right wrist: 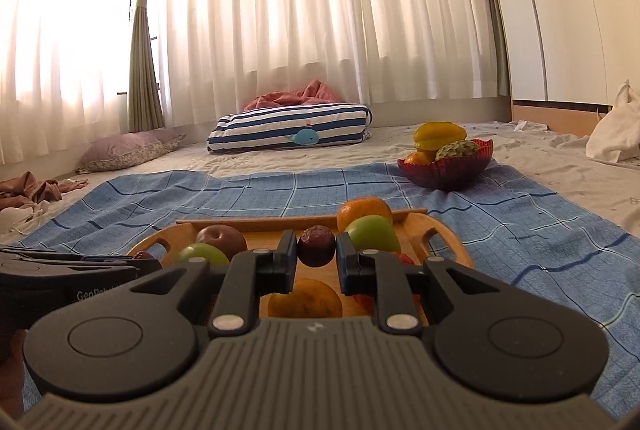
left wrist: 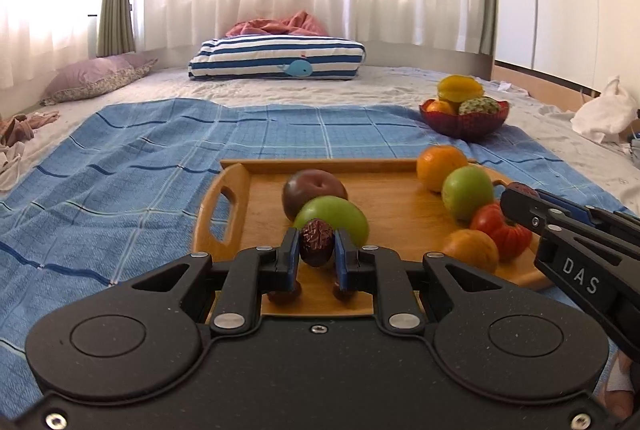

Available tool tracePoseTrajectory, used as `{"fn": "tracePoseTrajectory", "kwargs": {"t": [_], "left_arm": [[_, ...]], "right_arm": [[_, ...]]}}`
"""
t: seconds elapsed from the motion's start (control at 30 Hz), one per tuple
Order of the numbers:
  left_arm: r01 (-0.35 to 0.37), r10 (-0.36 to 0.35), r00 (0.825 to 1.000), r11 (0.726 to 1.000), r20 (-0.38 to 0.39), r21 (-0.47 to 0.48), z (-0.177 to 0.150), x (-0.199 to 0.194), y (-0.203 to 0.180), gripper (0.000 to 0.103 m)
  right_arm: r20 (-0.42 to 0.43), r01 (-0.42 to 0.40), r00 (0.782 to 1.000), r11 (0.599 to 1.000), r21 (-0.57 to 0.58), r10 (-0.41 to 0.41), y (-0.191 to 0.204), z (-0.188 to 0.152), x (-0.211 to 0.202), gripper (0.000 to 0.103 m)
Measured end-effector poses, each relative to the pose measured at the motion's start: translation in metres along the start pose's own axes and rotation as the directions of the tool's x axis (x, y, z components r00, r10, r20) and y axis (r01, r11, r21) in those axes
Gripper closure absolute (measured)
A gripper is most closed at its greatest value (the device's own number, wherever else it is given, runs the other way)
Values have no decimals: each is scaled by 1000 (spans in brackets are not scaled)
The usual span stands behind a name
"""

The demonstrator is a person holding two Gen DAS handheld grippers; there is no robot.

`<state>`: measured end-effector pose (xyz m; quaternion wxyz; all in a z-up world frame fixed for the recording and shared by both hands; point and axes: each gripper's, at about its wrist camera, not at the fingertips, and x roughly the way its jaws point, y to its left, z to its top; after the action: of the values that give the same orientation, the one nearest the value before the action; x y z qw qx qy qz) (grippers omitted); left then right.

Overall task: Organize fruits
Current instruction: 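Lift both held dates toward the wooden tray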

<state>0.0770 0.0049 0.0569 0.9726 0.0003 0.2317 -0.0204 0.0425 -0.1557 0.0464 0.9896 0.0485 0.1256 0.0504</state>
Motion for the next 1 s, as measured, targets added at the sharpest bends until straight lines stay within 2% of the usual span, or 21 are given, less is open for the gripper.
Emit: {"fn": "tracePoseTrajectory", "kwargs": {"t": [0.53,0.73,1.0], "left_arm": [[47,-50,998,995,-32,-84,40,40,44,85],[59,-64,996,995,-57,-79,54,62,51,85],[76,-87,988,993,-127,-88,79,100,59,85]], "right_arm": [[-83,-42,996,998,43,46,-12,28,49,78],[-140,-67,988,997,42,72,-11,38,75,78],[-229,-100,967,993,69,113,-14,56,116,78]]}}
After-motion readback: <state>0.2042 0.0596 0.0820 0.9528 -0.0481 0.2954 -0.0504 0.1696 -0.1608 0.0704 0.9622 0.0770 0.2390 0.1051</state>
